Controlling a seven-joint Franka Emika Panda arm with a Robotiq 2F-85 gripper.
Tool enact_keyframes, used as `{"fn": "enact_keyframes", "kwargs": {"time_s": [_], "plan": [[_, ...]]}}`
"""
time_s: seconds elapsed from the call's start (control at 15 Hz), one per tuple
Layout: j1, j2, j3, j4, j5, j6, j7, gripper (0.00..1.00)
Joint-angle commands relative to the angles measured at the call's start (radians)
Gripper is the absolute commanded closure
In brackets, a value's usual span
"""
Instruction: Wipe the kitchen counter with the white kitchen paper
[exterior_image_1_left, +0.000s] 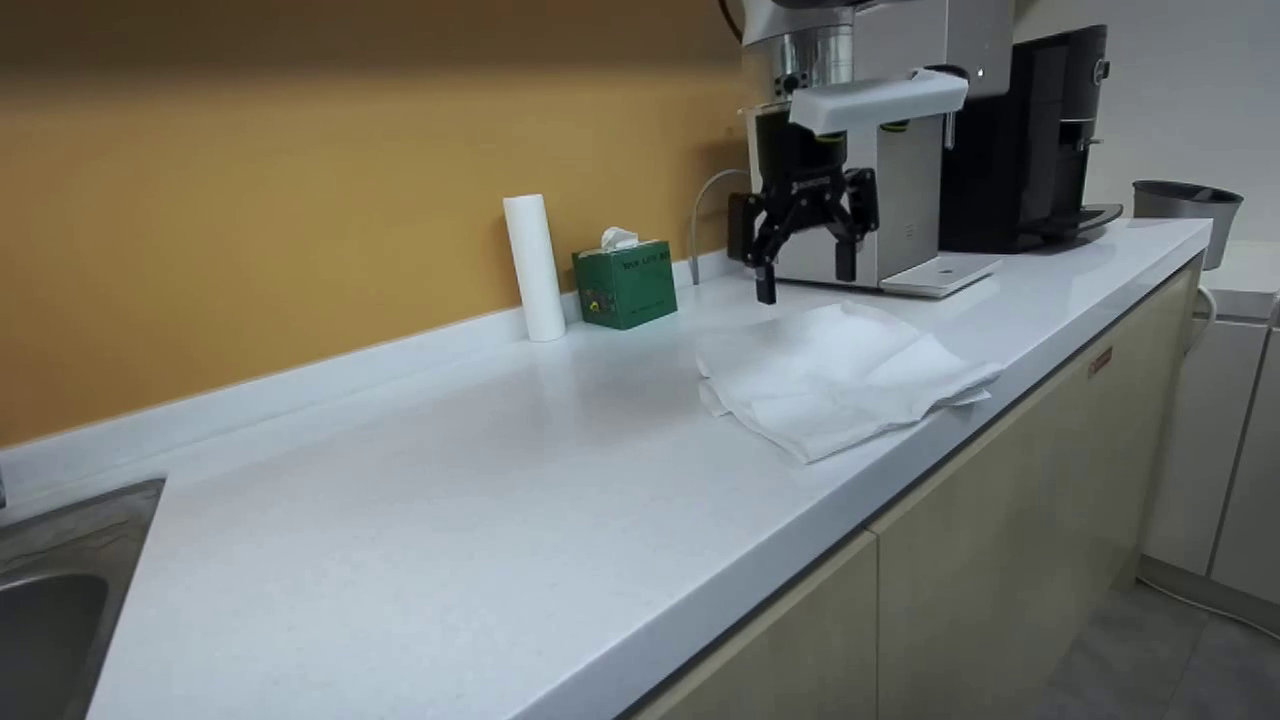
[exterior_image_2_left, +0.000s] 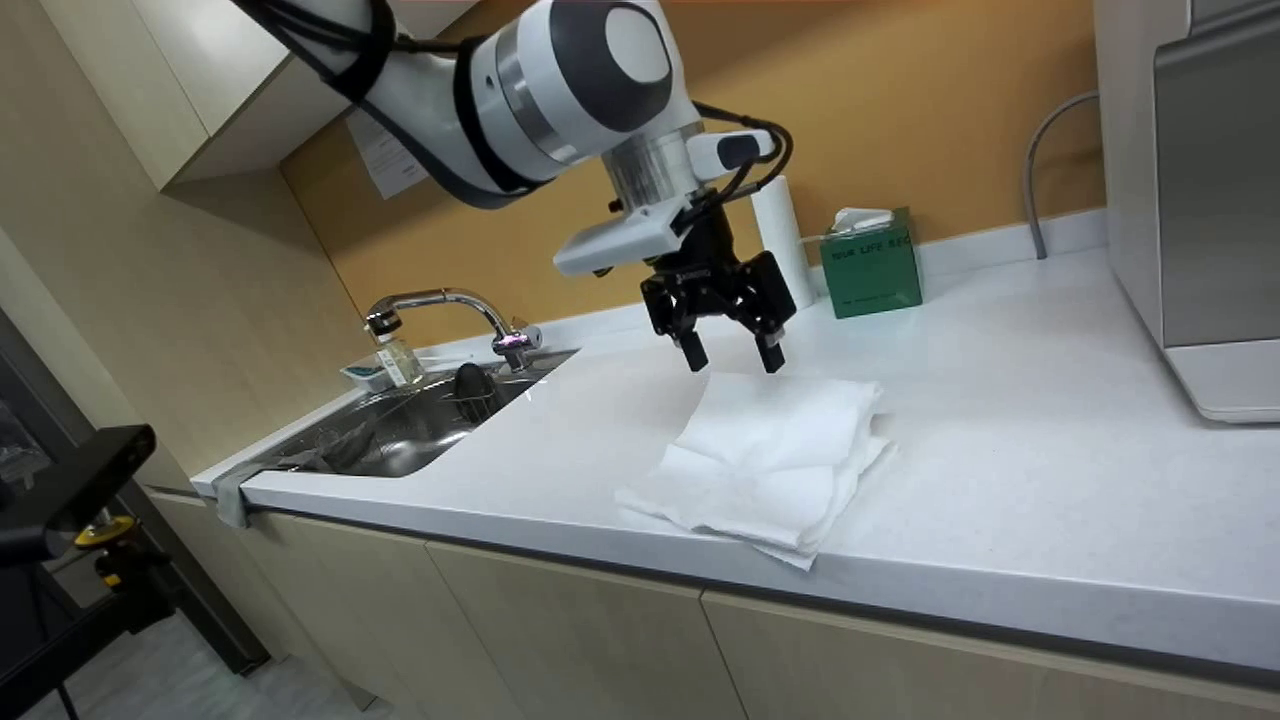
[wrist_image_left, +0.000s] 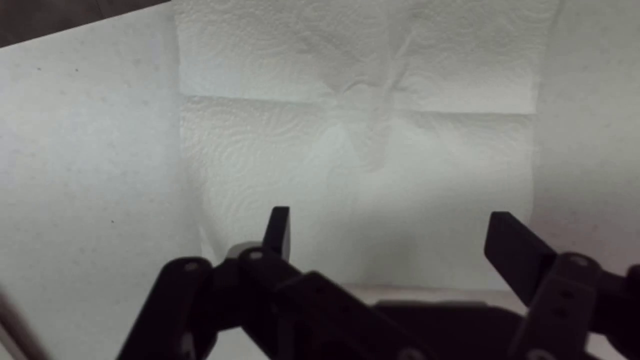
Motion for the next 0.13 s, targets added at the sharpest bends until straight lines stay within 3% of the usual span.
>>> {"fn": "enact_keyframes", "kwargs": {"time_s": [0.0, 0.07], "plan": [[-0.008, -0.074, 0.001, -0.046, -0.007, 0.001, 0.040, 0.00], [-0.012, -0.082, 0.003, -0.051, -0.005, -0.011, 0.034, 0.00]]}}
